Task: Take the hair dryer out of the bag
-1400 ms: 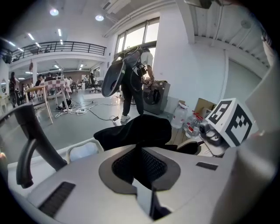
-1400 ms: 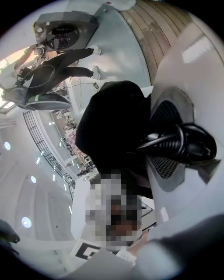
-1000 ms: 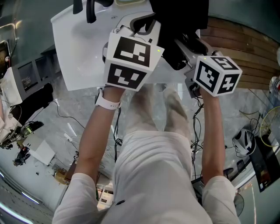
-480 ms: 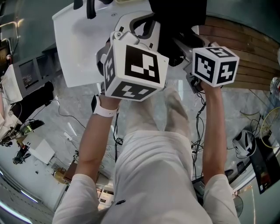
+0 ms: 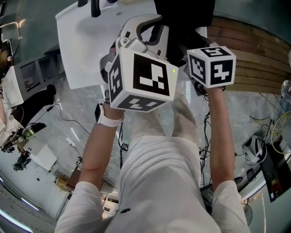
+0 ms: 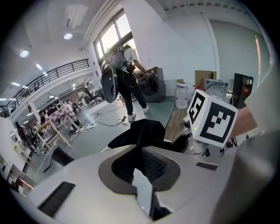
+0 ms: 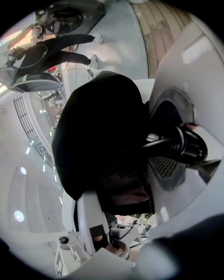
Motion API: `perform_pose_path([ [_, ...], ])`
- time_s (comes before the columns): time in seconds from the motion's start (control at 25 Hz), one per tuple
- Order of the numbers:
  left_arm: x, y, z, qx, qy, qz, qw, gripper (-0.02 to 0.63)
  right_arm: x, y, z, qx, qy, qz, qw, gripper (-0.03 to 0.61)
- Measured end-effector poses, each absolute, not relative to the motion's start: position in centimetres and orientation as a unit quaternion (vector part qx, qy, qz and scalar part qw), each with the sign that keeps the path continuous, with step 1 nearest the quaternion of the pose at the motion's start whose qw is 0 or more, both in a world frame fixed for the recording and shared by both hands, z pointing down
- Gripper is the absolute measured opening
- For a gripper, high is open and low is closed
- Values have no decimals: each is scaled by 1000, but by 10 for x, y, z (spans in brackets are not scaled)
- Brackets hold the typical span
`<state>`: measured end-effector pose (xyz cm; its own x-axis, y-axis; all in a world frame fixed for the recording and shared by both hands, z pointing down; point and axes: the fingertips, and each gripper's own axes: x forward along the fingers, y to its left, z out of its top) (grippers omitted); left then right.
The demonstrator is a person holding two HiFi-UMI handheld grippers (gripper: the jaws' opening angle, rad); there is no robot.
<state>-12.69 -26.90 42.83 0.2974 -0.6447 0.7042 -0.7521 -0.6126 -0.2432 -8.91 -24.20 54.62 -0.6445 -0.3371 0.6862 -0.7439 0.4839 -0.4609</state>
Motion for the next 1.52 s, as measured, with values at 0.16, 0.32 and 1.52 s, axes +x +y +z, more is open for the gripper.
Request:
perform_pose_path([
  [0.16, -131, -267, 427, 800, -449, 390, 80, 18, -84, -239, 532, 345, -815, 414, 212, 189],
  [0.32, -142, -264, 434, 799, -451, 389, 87, 18, -83, -235, 520, 346, -813, 428, 191, 178],
  [1.52, -129, -223, 463, 807, -424, 373, 171, 18, -49, -94, 461, 235, -824, 480, 189, 164],
])
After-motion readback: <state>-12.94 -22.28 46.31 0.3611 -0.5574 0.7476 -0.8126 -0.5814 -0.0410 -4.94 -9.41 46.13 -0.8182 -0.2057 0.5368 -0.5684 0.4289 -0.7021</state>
